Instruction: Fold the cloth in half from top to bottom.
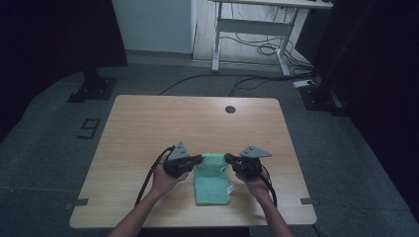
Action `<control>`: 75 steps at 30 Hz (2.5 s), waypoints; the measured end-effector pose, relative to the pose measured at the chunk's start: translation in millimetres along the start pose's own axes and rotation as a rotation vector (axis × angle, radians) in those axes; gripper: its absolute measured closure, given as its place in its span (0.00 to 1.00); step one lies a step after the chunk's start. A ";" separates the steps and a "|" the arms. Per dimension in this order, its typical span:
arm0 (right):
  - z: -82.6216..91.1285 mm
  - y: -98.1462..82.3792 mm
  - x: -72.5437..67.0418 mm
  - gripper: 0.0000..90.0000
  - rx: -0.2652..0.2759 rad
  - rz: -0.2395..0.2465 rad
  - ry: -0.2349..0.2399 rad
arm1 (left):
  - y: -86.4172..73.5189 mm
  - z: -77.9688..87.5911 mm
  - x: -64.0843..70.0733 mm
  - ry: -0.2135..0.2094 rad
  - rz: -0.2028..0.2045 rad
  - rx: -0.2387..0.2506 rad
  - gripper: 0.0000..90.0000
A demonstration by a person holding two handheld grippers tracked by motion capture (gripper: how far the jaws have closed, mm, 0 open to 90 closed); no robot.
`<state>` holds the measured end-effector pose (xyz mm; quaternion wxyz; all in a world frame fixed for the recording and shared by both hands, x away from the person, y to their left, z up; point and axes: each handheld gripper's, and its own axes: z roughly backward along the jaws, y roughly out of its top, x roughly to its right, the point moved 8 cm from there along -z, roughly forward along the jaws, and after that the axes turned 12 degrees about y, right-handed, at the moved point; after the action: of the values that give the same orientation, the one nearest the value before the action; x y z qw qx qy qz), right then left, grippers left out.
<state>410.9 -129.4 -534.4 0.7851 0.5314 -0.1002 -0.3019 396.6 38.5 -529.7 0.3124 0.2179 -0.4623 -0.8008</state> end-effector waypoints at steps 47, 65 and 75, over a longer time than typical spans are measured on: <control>0.1 -71.3 -44.6 0.94 -0.166 -0.013 0.088 | -62.6 -15.7 35.4 0.013 -0.103 -0.178 0.96; 15.1 -64.4 -48.2 0.90 -0.082 -0.005 0.095 | -53.7 10.9 52.4 0.024 -0.151 -0.056 0.90; 16.7 -73.9 -49.4 0.79 -0.112 -0.014 0.134 | -67.7 10.2 60.7 -0.054 -0.116 -0.086 0.74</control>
<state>336.4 -132.3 -585.5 0.8165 0.5063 -0.0265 -0.2764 326.8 27.7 -587.8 0.2620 0.2093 -0.4224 -0.8421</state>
